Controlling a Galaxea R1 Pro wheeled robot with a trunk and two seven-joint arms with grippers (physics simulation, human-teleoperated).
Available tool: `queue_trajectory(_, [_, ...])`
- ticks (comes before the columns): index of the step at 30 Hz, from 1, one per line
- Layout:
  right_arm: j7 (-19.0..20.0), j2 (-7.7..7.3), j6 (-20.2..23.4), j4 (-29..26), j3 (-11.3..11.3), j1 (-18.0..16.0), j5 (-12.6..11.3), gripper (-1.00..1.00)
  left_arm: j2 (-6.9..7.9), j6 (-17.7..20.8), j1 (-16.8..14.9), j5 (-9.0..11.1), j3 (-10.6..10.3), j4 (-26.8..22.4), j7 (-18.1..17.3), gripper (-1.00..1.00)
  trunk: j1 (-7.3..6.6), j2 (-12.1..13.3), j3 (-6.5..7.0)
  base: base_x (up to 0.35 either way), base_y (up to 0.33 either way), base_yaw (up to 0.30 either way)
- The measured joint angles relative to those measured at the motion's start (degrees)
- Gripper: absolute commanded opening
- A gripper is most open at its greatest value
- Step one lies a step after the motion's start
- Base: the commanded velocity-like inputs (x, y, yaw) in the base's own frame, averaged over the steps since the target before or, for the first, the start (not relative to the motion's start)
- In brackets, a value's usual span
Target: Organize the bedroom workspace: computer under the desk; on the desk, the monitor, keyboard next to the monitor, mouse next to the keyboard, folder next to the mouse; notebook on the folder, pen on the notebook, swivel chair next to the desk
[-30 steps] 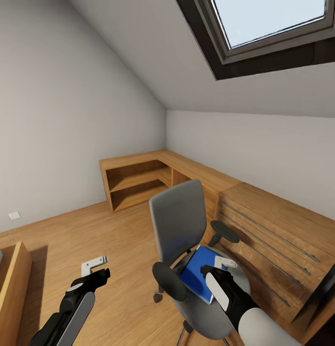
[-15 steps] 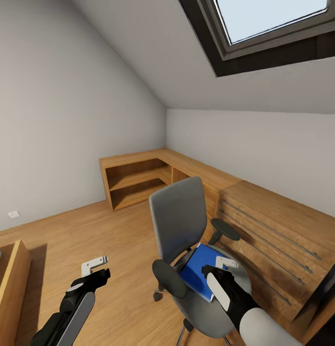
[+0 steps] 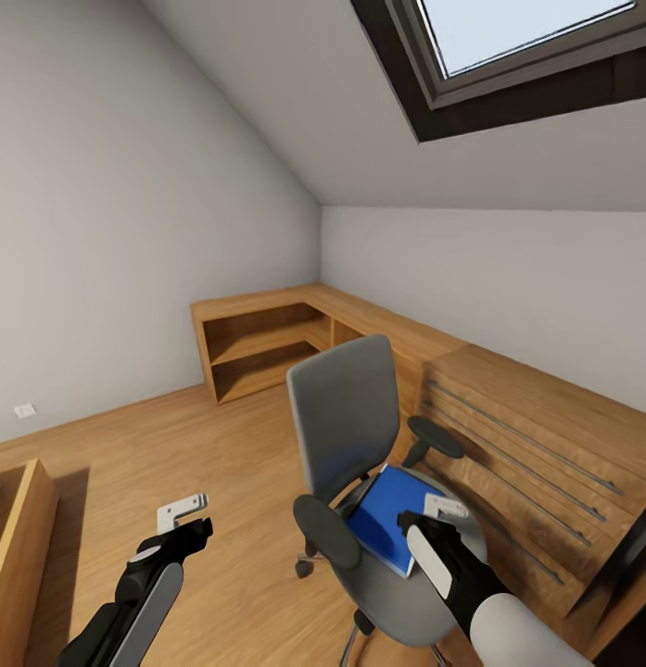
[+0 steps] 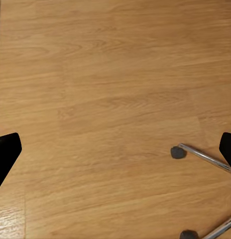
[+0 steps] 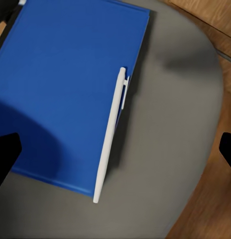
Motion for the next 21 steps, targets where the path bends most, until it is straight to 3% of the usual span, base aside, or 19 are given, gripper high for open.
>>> queue_trajectory(17, [0.00,0.07,-0.01,0.00,0.11,0.00,-0.01,1.00,-0.02,0.00,0.00,0.00,0.00,0.09,0.00,1.00,3.74,-6.82,-3.05,0.000,0.000,0.000])
queue_trajectory(21, [0.00,0.07,0.00,0.00,0.16,0.00,0.07,1.00,0.00,0.00,0.00,0.03,0.00,0.18,0.00,1.00,3.74,-6.84,-3.06,0.000,0.000,0.000])
